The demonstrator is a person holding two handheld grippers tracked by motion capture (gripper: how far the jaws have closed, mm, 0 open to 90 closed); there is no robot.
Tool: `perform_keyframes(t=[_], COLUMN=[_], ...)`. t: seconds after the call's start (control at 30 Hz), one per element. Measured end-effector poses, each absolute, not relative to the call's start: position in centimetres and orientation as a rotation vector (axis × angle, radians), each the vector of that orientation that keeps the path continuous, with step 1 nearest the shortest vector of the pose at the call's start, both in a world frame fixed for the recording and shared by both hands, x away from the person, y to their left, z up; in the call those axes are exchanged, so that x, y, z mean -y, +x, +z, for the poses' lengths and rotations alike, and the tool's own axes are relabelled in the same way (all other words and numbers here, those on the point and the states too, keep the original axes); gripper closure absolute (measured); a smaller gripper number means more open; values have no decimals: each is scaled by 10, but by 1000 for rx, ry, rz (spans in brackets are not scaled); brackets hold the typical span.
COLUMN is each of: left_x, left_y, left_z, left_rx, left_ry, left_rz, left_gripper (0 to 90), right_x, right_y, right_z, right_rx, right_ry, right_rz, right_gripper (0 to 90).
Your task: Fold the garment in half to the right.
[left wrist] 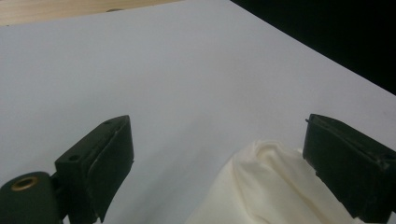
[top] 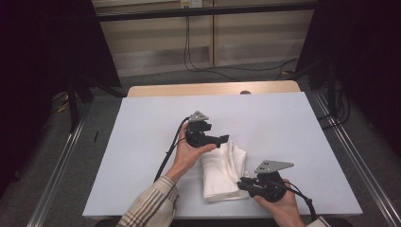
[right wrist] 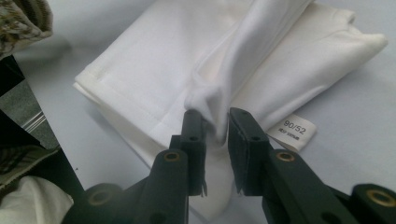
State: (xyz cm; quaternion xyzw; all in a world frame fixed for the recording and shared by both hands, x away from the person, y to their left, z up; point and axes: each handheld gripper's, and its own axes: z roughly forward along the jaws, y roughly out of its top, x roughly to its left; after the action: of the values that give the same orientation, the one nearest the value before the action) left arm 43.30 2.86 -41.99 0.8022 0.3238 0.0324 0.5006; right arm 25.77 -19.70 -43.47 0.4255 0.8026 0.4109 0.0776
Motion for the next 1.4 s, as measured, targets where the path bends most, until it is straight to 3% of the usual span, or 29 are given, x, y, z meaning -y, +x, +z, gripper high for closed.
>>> perform_keyframes(t=[0.53,0.9,1.4], left_x=[-43,-53,-61], left_y=[424,421,415], left_z=[-422,-420,-417], left_rx=[-751,-729,-730], left_ry=[1943,1927,1880], left_rz=[162,185,244], left_gripper=[54,34,46], right_x=[202,211,220], right_y=[255,253,246], right_z=[-433,-430,-426], right_rx=[-2357,-2322,-2290], right_ry=[1298,1321,1307], right_rz=[1238,1238,1268], right_gripper=[596,572,431])
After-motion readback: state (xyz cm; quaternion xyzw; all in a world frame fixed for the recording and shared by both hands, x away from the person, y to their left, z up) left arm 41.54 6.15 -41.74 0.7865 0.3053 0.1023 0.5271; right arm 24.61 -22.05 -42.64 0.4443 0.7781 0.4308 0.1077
